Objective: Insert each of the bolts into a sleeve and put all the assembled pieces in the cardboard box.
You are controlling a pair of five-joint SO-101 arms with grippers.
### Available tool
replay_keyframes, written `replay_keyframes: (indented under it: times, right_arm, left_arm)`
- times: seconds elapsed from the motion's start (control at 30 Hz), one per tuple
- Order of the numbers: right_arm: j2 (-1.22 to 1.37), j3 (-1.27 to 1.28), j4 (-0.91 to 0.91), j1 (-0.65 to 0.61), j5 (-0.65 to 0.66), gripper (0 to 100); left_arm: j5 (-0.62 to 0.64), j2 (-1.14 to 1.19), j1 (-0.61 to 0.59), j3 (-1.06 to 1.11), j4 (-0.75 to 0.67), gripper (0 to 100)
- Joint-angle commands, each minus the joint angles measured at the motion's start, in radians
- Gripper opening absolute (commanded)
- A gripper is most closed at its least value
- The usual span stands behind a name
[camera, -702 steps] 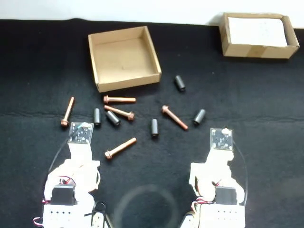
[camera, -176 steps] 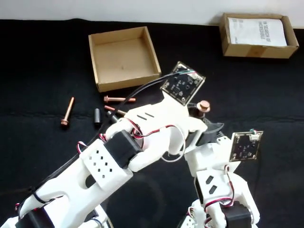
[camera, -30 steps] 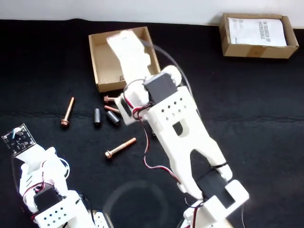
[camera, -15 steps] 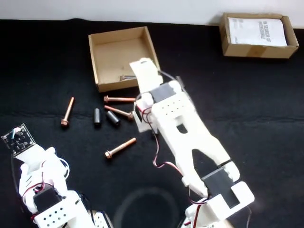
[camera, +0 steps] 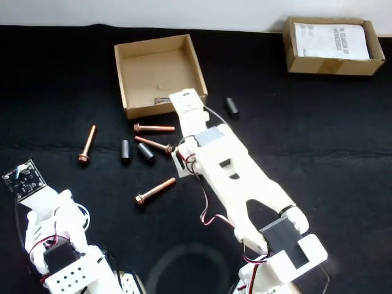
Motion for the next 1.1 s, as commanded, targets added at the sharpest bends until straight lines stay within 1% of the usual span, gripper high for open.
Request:
replay_keyframes:
  times: [0.0,0.2,0.37,0.6,0.7,0.77,0.87,0.93,0.97,1.07]
  right_arm:
    - [-0.051,0.021,-0.077,0.015,-0.006,22.8]
    - [0.004,0.058,-0.188,0.015,-0.008,22.8]
    - [0.124,0.051,-0.188,0.018,-0.011,22.8]
    - [0.139,0.059,-0.189,0.019,-0.011,22.8]
    - [0.140,0.059,-0.191,0.039,-0.011,22.3]
    - [0.140,0.056,-0.191,0.054,-0.011,17.1]
    - [0.140,0.054,-0.193,0.077,-0.006,0.0]
    - [0.139,0.059,-0.191,0.097,-0.006,2.2]
    - [0.137,0.058,-0.188,0.110,-0.006,0.6]
    - [0.125,0.050,-0.183,0.159,-0.006,0.8]
  left_arm:
    - [-0.005,-0.027,-0.001,0.016,0.000,1]
    - [-0.005,-0.027,-0.002,0.016,-0.002,1]
    - [-0.005,-0.030,-0.004,0.016,-0.002,1]
    - [-0.005,-0.030,-0.005,0.016,-0.002,1]
    - [-0.005,-0.030,-0.007,0.016,-0.002,1]
    - [-0.005,-0.031,-0.007,0.016,-0.002,1]
    - [-0.005,-0.031,-0.007,0.016,-0.002,1]
    - [-0.005,-0.031,-0.007,0.016,-0.002,1]
    - [-0.005,-0.031,-0.007,0.016,-0.002,1]
    - [-0.005,-0.028,-0.007,0.016,-0.002,1]
